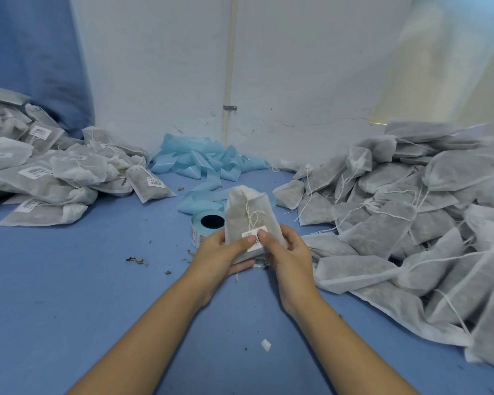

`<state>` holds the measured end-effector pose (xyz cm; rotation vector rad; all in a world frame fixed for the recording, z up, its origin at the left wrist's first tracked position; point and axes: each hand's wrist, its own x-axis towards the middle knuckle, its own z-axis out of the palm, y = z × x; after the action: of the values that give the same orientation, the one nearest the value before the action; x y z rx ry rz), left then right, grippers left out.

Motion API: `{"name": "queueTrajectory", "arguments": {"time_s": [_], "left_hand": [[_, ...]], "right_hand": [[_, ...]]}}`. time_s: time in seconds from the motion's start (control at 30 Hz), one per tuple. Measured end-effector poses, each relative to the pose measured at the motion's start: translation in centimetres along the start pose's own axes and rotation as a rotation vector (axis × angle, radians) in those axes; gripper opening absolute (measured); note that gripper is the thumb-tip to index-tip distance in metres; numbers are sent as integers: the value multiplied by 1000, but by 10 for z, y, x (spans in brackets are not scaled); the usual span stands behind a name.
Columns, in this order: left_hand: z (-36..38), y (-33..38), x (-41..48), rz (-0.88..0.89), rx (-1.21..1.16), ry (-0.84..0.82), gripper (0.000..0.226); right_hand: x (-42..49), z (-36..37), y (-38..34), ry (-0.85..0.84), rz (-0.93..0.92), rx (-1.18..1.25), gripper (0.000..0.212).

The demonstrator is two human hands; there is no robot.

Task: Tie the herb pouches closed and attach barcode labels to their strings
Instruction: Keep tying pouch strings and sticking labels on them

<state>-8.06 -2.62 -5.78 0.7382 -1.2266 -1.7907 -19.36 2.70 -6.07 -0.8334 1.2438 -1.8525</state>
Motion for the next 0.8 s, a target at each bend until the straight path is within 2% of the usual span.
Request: {"name": "queueTrajectory", "arguments": {"time_s": [0.3,0.37,0.43,0.5,0.57,0.63,0.7,0.77,0.8], "left_hand": [[-11,3,3,-17,26,-39,19],[-12,7,2,-21,102,-74,20],[-14,10,1,-33,276,-87,22],[-14,14,1,-25,344,-34,23],[-15,21,4,60,125,100,17],[-21,33,9,180,-315,147,6],[-28,43,10,279,-580,118,35],[-31,45,9,273,-554,124,67],[-31,44,7,257,-495,121,69]], "right_hand": [[3,-1,2,-20,63,165,14],[3,-1,2,-17,58,177,15],[4,-1,1,0,59,185,18],[5,-1,1,24,78,193,17],[6,-1,1,41,105,195,10],[6,-1,0,38,124,185,7],[7,-2,0,31,137,177,8],[7,-3,0,20,146,173,8],[7,-3,1,19,146,177,8]]}}
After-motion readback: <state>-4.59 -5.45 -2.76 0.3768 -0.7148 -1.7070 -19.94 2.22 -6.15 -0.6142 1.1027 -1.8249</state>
